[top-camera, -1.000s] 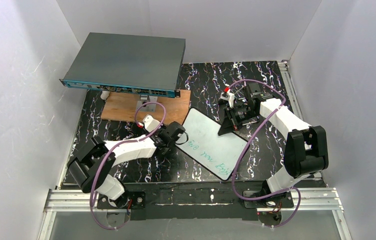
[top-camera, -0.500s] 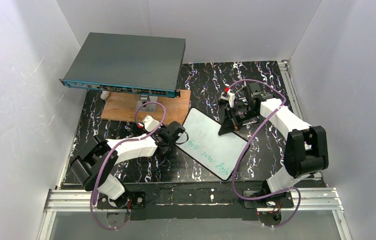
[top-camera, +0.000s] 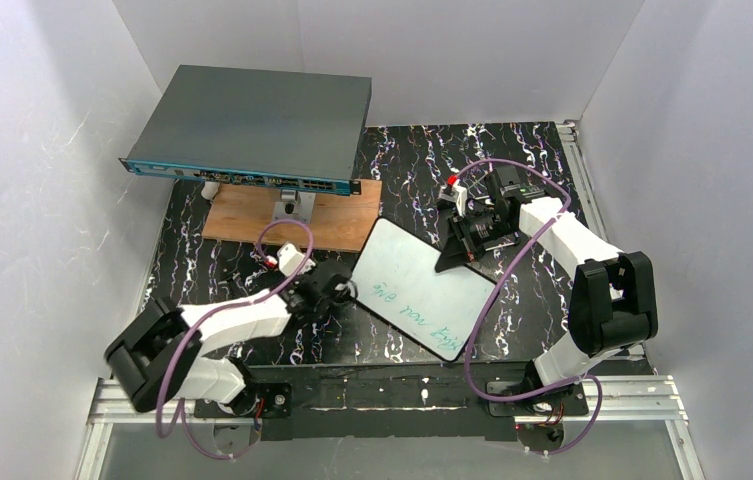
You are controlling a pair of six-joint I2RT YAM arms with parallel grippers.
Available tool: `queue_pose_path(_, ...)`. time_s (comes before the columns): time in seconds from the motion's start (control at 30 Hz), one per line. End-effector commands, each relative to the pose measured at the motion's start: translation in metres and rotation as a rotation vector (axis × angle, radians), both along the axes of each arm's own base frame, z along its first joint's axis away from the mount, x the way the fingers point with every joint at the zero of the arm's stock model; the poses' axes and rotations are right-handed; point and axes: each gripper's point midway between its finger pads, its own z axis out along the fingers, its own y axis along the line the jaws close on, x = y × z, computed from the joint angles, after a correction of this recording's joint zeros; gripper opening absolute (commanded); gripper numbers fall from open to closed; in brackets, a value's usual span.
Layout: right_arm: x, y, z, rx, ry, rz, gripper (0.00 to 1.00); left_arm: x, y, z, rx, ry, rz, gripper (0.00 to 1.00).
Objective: Erase the whiteboard
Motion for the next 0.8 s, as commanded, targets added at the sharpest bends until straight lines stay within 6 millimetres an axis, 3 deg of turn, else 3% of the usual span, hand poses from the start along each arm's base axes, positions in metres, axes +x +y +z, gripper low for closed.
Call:
queue_pose_path(0.0, -0.002, 0.007, 0.02, 0.086, -0.074, 0.042, 0.01, -0.001, -0.047, 0.028, -0.118, -0.149, -0.305, 0.0)
queue_pose_path(0.13, -0.002, 0.007, 0.02, 0.083, -0.077, 0.042, 0.01, -0.007, -0.072, 0.029, -0.03, -0.179, -0.507, 0.0)
queue_pose_path(0.33, -0.004, 0.007, 0.021, 0.092, -0.074, 0.049, 0.01, -0.016, -0.099, 0.0, 0.138, -0.204, -0.768, 0.0)
queue_pose_path(0.63, -0.005, 0.008, 0.022, 0.101, -0.068, 0.055, 0.01, -0.022, -0.156, 0.013, 0.254, -0.352, -1.051, 0.0)
queue_pose_path(0.77, -0.006, 0.008, 0.022, 0.103, -0.066, 0.059, 0.01, -0.026, -0.166, 0.012, 0.28, -0.393, -1.099, 0.0)
